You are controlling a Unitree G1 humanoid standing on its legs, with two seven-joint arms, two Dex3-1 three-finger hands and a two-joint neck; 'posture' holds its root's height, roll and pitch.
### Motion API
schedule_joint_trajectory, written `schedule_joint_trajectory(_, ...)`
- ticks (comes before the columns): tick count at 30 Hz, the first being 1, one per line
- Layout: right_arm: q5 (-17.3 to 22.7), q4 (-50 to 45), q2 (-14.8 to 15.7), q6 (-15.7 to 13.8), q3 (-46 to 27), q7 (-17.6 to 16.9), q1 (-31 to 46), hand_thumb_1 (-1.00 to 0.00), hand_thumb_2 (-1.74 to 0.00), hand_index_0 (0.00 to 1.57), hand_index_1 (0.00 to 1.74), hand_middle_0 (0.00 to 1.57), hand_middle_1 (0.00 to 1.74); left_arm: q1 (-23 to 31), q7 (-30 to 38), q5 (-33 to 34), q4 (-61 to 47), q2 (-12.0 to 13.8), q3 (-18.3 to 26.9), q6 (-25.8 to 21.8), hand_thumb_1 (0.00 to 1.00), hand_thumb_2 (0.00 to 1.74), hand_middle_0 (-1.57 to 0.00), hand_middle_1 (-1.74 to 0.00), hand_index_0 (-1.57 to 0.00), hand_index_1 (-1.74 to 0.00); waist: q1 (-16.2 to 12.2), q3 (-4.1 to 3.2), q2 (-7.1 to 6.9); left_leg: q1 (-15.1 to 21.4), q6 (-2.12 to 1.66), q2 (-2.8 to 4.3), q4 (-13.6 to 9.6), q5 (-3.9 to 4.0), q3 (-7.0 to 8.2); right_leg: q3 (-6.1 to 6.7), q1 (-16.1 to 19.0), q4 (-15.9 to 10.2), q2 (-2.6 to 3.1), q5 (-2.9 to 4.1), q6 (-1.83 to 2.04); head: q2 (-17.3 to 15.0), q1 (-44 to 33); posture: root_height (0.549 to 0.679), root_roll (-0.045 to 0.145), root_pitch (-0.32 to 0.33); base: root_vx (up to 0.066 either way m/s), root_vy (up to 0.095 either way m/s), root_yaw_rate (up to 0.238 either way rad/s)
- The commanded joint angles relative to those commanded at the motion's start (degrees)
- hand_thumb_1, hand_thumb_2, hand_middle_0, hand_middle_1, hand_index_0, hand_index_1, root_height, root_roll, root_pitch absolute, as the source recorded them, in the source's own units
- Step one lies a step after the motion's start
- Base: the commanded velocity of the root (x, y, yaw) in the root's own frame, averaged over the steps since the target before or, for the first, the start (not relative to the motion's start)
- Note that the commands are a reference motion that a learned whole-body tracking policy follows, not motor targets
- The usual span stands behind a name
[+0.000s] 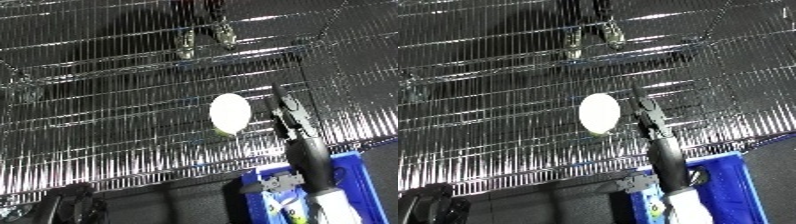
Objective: Pick up the object and place it into the box
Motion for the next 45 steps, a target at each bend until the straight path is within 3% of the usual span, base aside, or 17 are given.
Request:
schedule_joint_trajectory(7, -2.9, 0.7, -1.0, -1.7, -0.6, -4.4, -0.6, 0.0, 0.0, 0.0, 0.0, 0.0, 0.0, -0.5, 0.9, 0.4, -1.1, 0.5, -0.6, -0.6, 1.0, 1.74, -1.57, -1.74, -1.57, -1.74, -0.4, 0.0, 0.56, -4.0, 0.43, -0.21, 2.3, -0.89, 0.65, 0.26, -4.3, 2.3, 0.32, -0.3, -0.05, 3.1, 1.4, 0.629, 0.038, 0.061, -0.009, 0.012, 0.013)
schedule_joint_trajectory(11, -3.6, 0.9, -1.3, -2.4, -1.0, -6.2, -0.8, 0.0, 0.0, 0.0, 0.0, 0.0, 0.0, -1.0, 1.3, 0.8, -1.5, 0.7, -0.8, -0.7, 1.0, 1.74, -1.57, -1.74, -1.57, -1.74, -0.7, 0.0, 0.77, -5.6, 0.48, -0.19, 2.9, -1.12, 0.95, 0.42, -6.2, 3.0, 0.49, -0.31, 0.05, 4.3, 2.0, 0.626, 0.036, 0.08, -0.012, 0.008, -0.005)
schedule_joint_trajectory(17, -3.3, 1.5, -2.2, -2.7, -1.4, -6.8, -1.8, 0.0, 0.0, 0.0, 0.0, 0.0, 0.0, -2.2, 1.7, 1.3, -2.1, 0.8, -1.3, -0.5, 1.0, 1.74, -1.57, -1.74, -1.57, -1.74, -0.8, 0.0, 1.03, -7.8, 0.47, -0.08, 3.6, -1.31, 1.41, 0.41, -8.5, 3.7, 0.44, -0.09, 0.29, 7.4, 3.3, 0.624, 0.034, 0.106, -0.004, -0.005, -0.003)
schedule_joint_trajectory(21, -2.6, 1.9, -3.0, -2.8, -1.2, -7.0, -2.8, 0.0, 0.0, 0.0, 0.0, 0.0, 0.0, -2.9, 1.9, 1.4, -2.5, 1.0, -1.7, -0.5, 1.0, 1.74, -1.57, -1.74, -1.57, -1.74, -0.8, 0.0, 1.26, -10.0, 0.59, -0.12, 5.3, -1.83, 1.75, 0.26, -10.9, 5.1, 0.45, -0.21, 0.29, 9.9, 4.4, 0.62, 0.032, 0.126, -0.016, -0.015, -0.018)
schedule_joint_trajectory(29, -1.2, 2.5, -4.4, -2.8, -1.6, -7.5, -5.5, 0.0, 0.0, 0.0, 0.0, 0.0, 0.0, -4.6, 2.8, 1.7, -3.2, 1.0, -2.7, -0.2, 1.0, 1.74, -1.57, -1.74, -1.57, -1.74, -1.1, 0.0, 2.2, -16.2, 1.14, -0.03, 9.6, -3.2, 2.26, 0.72, -17.8, 9.9, 0.68, -1.21, 0.22, 14.8, 6.9, 0.604, 0.026, 0.179, -0.043, -0.004, -0.025)
schedule_joint_trajectory(35, -0.3, 3.3, -5.4, -2.9, -1.7, -7.3, -7.6, 0.0, 0.0, 0.0, 0.0, 0.0, 0.0, -6.5, 3.7, 1.7, -2.9, 0.7, -3.2, -0.2, 1.0, 1.74, -1.57, -1.74, -1.57, -1.74, -1.2, 0.0, 2.74, -20.7, 1.59, 0.02, 13.1, -4.49, 2.61, 1.3, -22.5, 13.1, 0.92, -1.99, 0.12, 16.6, 7.2, 0.593, 0.024, 0.218, -0.053, 0.004, -0.031)
schedule_joint_trajectory(40, 0.4, 4.2, -5.8, -2.7, -1.5, -6.5, -9.1, 0.0, 0.0, 0.0, 0.0, 0.0, 0.0, -7.6, 4.0, 1.6, -2.7, 0.6, -3.3, 0.0, 1.0, 1.74, -1.57, -1.74, -1.57, -1.74, -1.2, 0.0, 3.03, -22.8, 1.73, 0.19, 15.4, -5.51, 2.79, 1.62, -24.5, 14.8, 0.9, -2.72, -0.12, 17.7, 7.5, 0.586, 0.022, 0.232, -0.015, 0.004, -0.029)
schedule_joint_trajectory(45, 1.1, 5.6, -6.5, -2.7, -1.4, -5.5, -11.2, 0.0, 0.0, 0.0, 0.0, 0.0, 0.0, -8.5, 3.9, 1.5, -2.3, 0.8, -3.2, 0.0, 1.0, 1.74, -1.57, -1.74, -1.57, -1.74, -0.9, 0.0, 3.43, -24.2, 1.75, 0.22, 16.8, -6.0, 2.93, 1.72, -25.8, 15.9, 0.66, -3.13, -0.26, 19.2, 8.4, 0.582, 0.022, 0.24, -0.006, 0.006, -0.007)
